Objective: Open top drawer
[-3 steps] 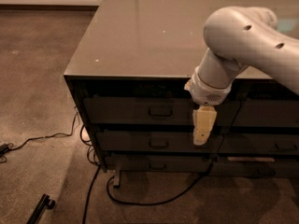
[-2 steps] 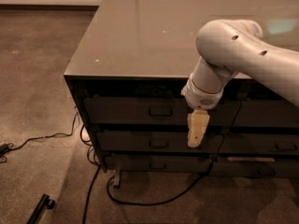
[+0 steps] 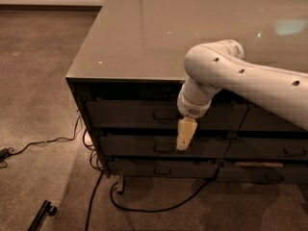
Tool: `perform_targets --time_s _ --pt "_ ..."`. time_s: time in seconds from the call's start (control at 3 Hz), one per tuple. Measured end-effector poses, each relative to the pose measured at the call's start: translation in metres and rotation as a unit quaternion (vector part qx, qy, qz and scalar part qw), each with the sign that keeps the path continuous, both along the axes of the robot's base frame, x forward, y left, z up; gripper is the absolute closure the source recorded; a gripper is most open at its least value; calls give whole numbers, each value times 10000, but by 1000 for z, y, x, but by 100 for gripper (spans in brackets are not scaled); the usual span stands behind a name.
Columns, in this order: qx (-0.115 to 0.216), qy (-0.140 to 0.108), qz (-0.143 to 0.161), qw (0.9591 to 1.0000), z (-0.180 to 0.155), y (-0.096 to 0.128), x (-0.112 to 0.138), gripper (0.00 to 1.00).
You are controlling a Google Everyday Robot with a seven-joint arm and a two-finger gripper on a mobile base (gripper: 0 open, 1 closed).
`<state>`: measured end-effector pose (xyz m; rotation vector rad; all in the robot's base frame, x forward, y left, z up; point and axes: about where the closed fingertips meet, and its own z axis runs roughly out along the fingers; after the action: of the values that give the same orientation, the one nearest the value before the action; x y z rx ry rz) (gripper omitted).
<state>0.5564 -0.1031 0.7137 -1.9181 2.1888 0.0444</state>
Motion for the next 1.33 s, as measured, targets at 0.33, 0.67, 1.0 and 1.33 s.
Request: perform_targets --time_s 0.33,0.67,1.0,1.33 --pt "11 -13 -22 10000 0 0 1 0" --pt "72 -24 -101 9999 -6 -7 6 0" --pt "187 -60 -248 9995 -21 -7 20 0" --pt "388 -228 -333 9984 -35 -3 41 0"
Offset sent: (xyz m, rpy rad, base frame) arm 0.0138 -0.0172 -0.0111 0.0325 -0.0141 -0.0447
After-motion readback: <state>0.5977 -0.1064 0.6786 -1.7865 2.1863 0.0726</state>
